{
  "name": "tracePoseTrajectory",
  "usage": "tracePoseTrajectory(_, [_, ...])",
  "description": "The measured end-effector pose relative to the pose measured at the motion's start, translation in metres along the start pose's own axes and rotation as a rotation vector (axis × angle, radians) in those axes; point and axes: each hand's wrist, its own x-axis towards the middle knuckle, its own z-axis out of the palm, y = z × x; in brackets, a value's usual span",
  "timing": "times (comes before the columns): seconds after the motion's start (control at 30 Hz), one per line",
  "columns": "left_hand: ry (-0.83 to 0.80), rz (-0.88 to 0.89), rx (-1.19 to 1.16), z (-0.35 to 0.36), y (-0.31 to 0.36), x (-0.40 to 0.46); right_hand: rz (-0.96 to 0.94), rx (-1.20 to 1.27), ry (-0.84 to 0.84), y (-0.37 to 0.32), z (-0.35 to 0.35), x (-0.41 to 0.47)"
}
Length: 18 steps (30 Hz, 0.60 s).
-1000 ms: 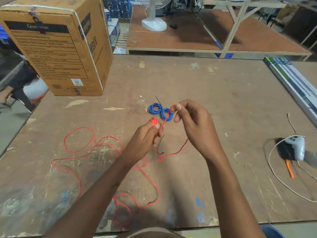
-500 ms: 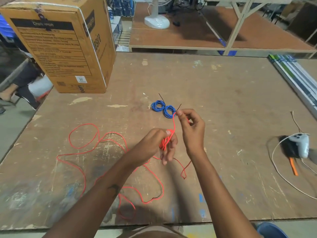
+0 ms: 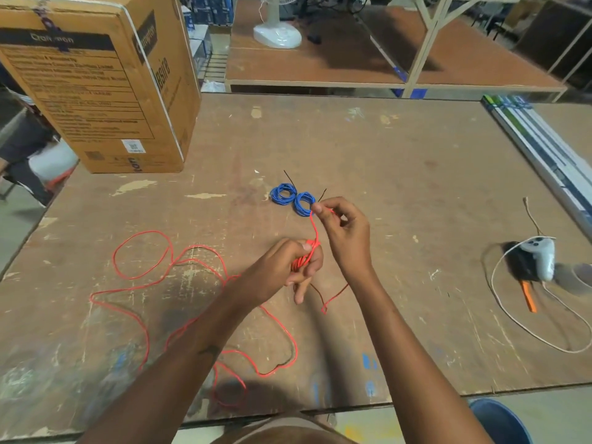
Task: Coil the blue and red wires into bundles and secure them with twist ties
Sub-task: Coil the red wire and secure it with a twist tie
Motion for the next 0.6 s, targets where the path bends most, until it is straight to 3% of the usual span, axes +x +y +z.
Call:
tracePoseTrajectory(0.23, [0.182,0.238,-0.256,-0.002,0.020,0.011,0.104,-0.056,-0.339,0.014,0.006,-0.062])
tracePoseTrajectory(0.33, [0.371,0.256,-0.352,0.005,0.024,0.021,0.124,-0.118,-0.451,0.000,0.002,-0.085])
tracePoseTrajectory(0.43, [0.563,0.316,-0.183,0.004,0.016,0.032,0.107,-0.078,-0.540,-0.018,-0.008,-0.094])
tracePoseTrajectory(0.6, [0.660,0.384,0.459,-0.011,-0.013,0.036,0.179,0.088,-0.577,-0.036,-0.029,-0.078])
